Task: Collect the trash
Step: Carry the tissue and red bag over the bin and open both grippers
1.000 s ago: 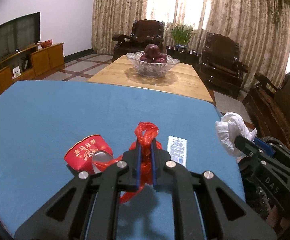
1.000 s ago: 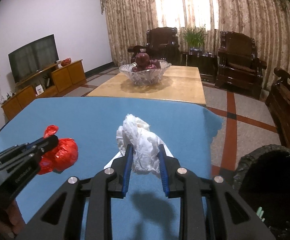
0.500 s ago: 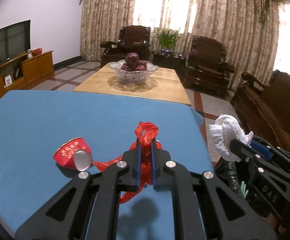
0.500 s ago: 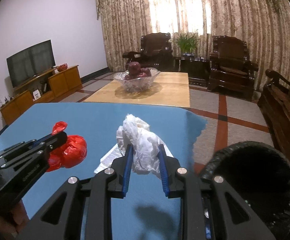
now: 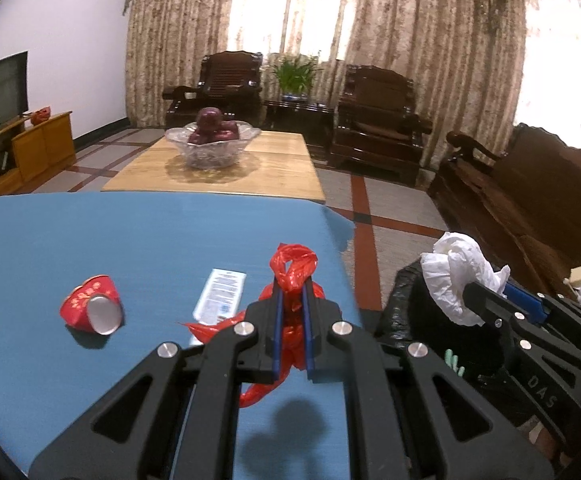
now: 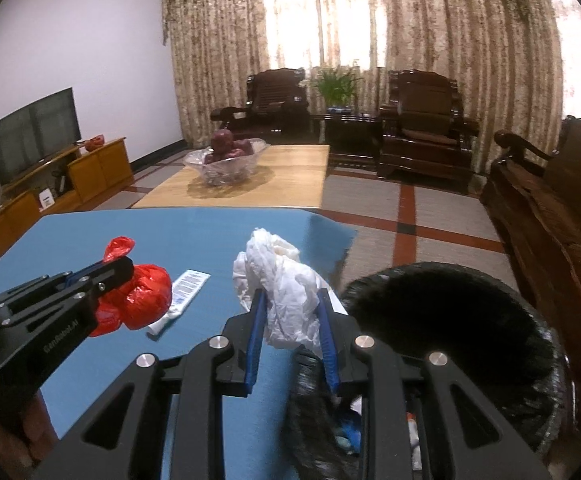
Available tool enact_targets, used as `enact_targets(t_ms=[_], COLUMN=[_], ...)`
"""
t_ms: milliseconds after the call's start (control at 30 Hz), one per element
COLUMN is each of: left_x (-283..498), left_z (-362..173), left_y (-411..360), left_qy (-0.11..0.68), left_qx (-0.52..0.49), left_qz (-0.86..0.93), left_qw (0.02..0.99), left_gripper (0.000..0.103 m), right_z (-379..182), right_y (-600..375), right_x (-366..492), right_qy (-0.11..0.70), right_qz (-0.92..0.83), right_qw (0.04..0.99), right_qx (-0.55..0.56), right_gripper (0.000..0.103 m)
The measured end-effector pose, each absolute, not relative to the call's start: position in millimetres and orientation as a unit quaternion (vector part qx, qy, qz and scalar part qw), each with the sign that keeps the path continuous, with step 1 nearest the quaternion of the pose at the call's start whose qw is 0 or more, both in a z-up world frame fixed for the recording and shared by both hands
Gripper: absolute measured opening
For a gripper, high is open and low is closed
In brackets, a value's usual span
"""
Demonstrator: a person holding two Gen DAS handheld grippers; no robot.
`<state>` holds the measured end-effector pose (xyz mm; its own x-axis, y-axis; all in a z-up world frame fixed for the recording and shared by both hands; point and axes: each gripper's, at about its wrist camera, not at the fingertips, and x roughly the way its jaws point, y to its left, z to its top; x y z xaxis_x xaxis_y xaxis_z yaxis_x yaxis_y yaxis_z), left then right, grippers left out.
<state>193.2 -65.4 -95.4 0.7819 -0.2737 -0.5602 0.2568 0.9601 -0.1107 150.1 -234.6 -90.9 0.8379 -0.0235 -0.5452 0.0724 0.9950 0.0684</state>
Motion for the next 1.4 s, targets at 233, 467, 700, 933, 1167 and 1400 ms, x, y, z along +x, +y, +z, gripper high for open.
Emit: enact_targets(t_ms=[233, 467, 700, 933, 1167, 1400], left_x=[185.8, 180.4, 176.7, 176.1, 179.7, 184.1], left_z=[-101.6, -103.4, -109.6, -119.5, -132.0, -140.3], left_y=[-96.2, -129.0, -167.8, -198.3, -219.5, -235.7], left_qy=[0.303, 0.301, 0.302, 0.306, 0.314, 0.331], left_qx=[-0.009, -0.002, 0.009, 0.017, 0.022, 0.018], left_qz=[-0.170, -0.197, -0.228, -0.257, -0.275, -0.304], left_qw=[0.938, 0.933, 0.926, 0.917, 0.909, 0.893], left_gripper=[0.007, 0.007, 0.007, 0.007, 0.007, 0.014], right_z=[-89.6, -91.5, -96.4, -106.8, -113.8, -121.9], right_y=[-259.9, -282.8, -311.4, -337.3, -355.6, -367.9], right_x=[136.8, 122.6, 111.8, 98.7, 94.5, 89.7], right_qy=[0.282, 0.282, 0.286, 0.294, 0.300, 0.308], right_qz=[-0.055, -0.086, -0.121, -0.147, -0.168, -0.194], right_qw=[0.957, 0.954, 0.949, 0.942, 0.936, 0.928], right_qx=[0.047, 0.052, 0.059, 0.068, 0.075, 0.074], right_gripper=[0.026, 0.026, 0.026, 0.026, 0.026, 0.032])
